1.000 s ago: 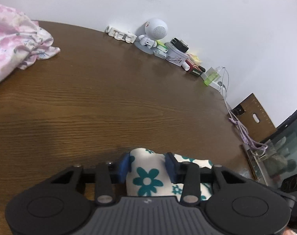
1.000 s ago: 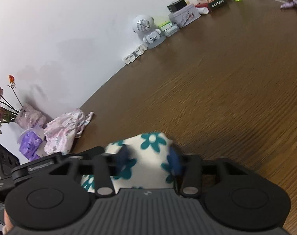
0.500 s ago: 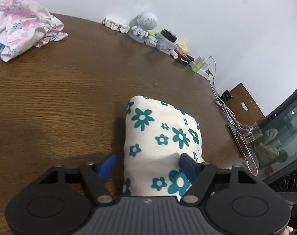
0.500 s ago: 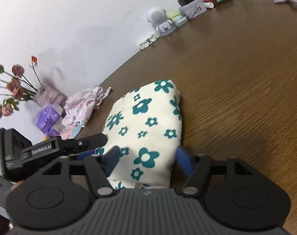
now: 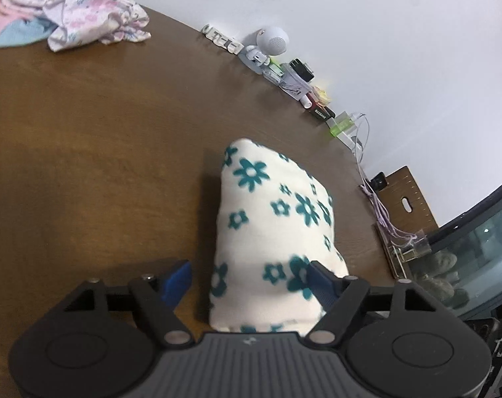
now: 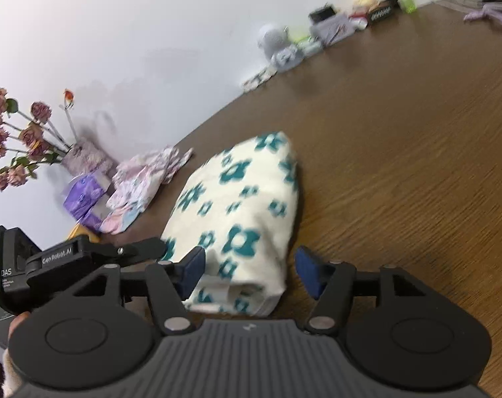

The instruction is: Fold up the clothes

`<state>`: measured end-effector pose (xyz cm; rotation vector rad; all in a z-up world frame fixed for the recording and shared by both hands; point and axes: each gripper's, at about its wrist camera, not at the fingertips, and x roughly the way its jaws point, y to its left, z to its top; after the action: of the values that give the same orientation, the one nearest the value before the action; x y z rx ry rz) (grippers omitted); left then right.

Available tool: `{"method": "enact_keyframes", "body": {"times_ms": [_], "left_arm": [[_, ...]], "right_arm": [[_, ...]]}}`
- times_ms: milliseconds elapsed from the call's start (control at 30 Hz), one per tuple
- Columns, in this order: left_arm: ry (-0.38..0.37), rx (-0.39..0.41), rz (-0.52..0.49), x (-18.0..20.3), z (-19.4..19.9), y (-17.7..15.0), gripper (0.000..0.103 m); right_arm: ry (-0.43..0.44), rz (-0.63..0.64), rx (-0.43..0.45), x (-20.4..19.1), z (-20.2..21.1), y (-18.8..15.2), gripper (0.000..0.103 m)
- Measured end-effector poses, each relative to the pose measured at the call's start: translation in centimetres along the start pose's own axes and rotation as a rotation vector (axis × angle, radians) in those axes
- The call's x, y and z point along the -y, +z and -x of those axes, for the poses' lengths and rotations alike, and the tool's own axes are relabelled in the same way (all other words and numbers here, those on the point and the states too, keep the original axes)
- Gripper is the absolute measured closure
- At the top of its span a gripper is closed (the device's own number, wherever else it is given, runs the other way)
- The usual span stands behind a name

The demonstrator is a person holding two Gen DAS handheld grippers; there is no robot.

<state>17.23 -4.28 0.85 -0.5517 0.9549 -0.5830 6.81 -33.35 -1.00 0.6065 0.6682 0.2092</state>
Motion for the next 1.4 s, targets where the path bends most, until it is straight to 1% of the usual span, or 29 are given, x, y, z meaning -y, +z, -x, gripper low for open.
{"method": "enact_keyframes", "body": {"times_ms": [33,67,167,233,267,300,333,367,400,500,567,667,733,767,800,833,867,900,967,1000,1033,1067,1133,1200,1267,1300,1333,1367,1400], "left_arm": [[-0.006,0.002,0.006,0.2,0.0,-0.5,0.049],[0.0,0.014,0.002,0.4,0.1,-0.9,0.05],[0.014,0.045,-0.012,1.4,0.7,-2.2,0.055],[0.011,0.043,-0.002,1.7,1.0,-2.9,0.055],[0.013,0.041,0.006,1.8,1.2,-3.2,0.053],[0.022,0.049,0.011,1.9,1.2,-3.0,0.047],[0.036,0.063,0.013,1.9,1.3,-2.5,0.043],[0.05,0.077,0.015,1.9,1.3,-2.0,0.035],[0.064,0.091,0.017,2.0,1.3,-1.4,0.031],[0.107,0.133,0.023,2.1,1.5,0.1,0.028],[0.135,0.161,0.027,2.2,1.5,1.1,0.028],[0.156,0.155,0.011,2.5,0.4,1.8,0.029],[0.144,0.133,0.006,2.6,-0.6,1.6,0.03],[0.132,0.125,0.005,2.5,-1.0,1.5,0.034],[0.117,0.12,0.004,2.3,-1.3,1.4,0.045],[0.102,0.116,0.003,2.2,-1.6,1.2,0.046],[0.097,0.119,-0.002,2.1,-1.8,1.1,0.046],[0.096,0.123,-0.009,2.2,-1.8,1.1,0.047],[0.088,0.118,-0.003,2.0,-1.7,1.1,0.046],[0.083,0.117,0.011,1.8,-1.6,1.2,0.044],[0.085,0.122,0.029,1.6,-1.4,1.4,0.042],[0.098,0.135,0.04,1.6,-1.2,1.6,0.037],[0.127,0.161,0.041,1.5,-1.1,1.9,0.034],[0.133,0.155,0.057,1.2,-1.3,2.3,0.033],[0.118,0.138,0.064,1.0,-1.8,2.4,0.04],[0.105,0.133,0.054,1.1,-1.9,2.3,0.054],[0.103,0.133,0.042,1.3,-1.9,2.4,0.056],[0.109,0.135,0.032,1.5,-1.8,2.5,0.056],[0.115,0.136,0.022,1.7,-1.7,2.6,0.052]], "right_arm": [[0.001,0.009,0.002,-0.1,0.0,-0.1,0.051],[0.002,0.018,0.003,-0.3,0.0,-0.3,0.064],[0.001,0.045,0.006,-0.6,0.1,-0.7,0.073],[-0.01,0.06,-0.002,-0.3,0.5,-0.7,0.071],[-0.017,0.07,-0.012,-0.2,0.8,-0.7,0.063],[-0.013,0.07,-0.011,0.0,1.1,-0.6,0.059],[-0.001,0.063,-0.002,0.2,1.6,-0.5,0.048],[0.01,0.056,0.006,0.5,2.1,-0.3,0.046],[0.015,0.049,0.025,0.7,2.5,0.1,0.046],[0.007,0.038,0.091,0.9,2.7,2.1,0.041],[-0.001,0.049,0.096,0.7,1.6,3.7,0.04],[-0.007,0.055,0.063,0.4,-0.9,5.1,0.04],[-0.01,0.05,0.035,0.3,-2.1,5.1,0.04],[-0.01,0.046,0.021,0.3,-2.7,5.1,0.04],[-0.006,0.043,0.014,0.3,-2.9,5.0,0.04],[0.0,0.041,0.014,0.3,-2.9,4.9,0.043],[0.005,0.039,0.014,0.3,-3.0,4.8,0.06],[0.011,0.037,0.014,0.4,-3.0,4.7,0.066],[0.022,0.032,0.014,0.5,-3.0,4.4,0.068],[0.027,0.035,0.013,0.5,-3.0,4.5,0.067],[0.027,0.037,0.018,0.7,-2.8,4.6,0.061],[0.02,0.032,0.036,0.8,-2.6,4.8,0.053],[0.002,0.015,0.07,1.2,-2.5,5.4,0.036],[0.004,-0.009,0.064,1.6,-3.0,5.9,0.036],[0.007,-0.031,0.048,1.8,-3.7,6.3,0.037],[0.013,-0.037,0.03,1.7,-4.1,6.3,0.038],[0.02,-0.045,0.018,1.7,-4.5,6.2,0.054],[0.025,-0.047,0.014,1.6,-4.6,6.1,0.063],[0.029,-0.043,0.013,1.5,-4.7,6.1,0.063]]}}
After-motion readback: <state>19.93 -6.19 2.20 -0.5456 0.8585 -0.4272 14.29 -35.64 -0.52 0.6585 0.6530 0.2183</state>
